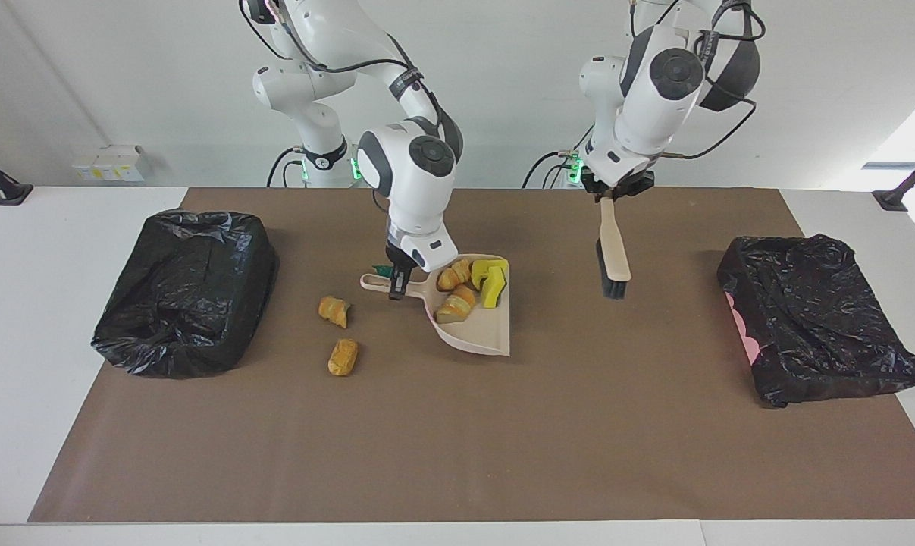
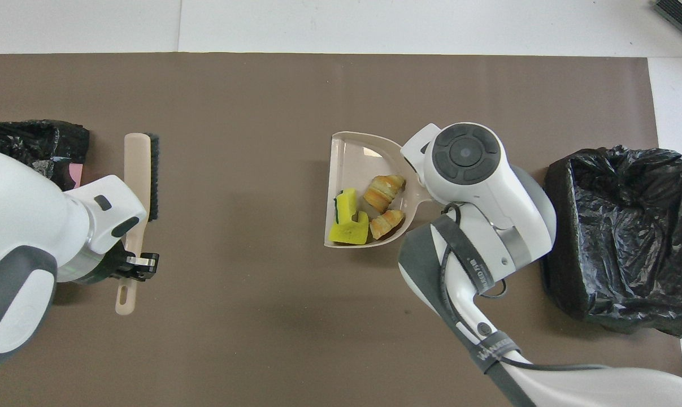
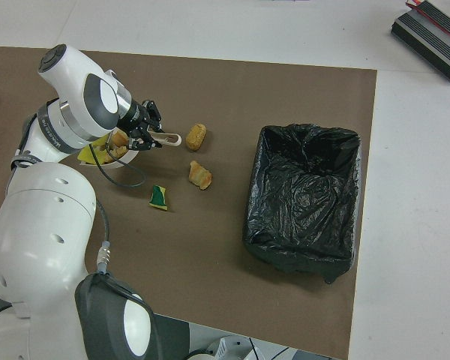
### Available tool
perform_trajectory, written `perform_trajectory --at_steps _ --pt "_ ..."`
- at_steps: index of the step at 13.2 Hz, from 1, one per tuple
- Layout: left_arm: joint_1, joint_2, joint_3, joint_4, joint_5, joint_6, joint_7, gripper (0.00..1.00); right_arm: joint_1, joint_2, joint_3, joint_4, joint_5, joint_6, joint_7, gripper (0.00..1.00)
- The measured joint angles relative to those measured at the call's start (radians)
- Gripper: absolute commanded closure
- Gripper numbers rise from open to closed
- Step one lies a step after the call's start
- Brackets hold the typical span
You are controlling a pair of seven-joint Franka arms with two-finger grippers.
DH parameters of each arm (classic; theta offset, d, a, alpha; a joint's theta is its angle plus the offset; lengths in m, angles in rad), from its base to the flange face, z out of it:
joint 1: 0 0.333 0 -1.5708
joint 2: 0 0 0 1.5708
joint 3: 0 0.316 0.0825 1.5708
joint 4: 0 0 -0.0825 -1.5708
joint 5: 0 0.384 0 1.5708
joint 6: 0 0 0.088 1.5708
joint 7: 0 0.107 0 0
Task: Sweep and dump trash in bin
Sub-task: 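Carry the loaded dustpan toward the bin while the left gripper withdraws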
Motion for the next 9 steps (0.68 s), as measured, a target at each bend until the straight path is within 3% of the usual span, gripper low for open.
perform_trajectory --at_steps 5,9 --pt "0.141 0.01 0.001 0.022 0.008 -0.028 0.139 1.0 -0.206 -0.061 -0.003 0.016 0.005 -0.032 -0.308 1.0" --pt "0.103 0.007 -0.023 -0.002 -0.048 -0.092 0.13 1.0 -0.423 -0.094 -0.006 0.016 0.002 -0.032 -0.584 1.0"
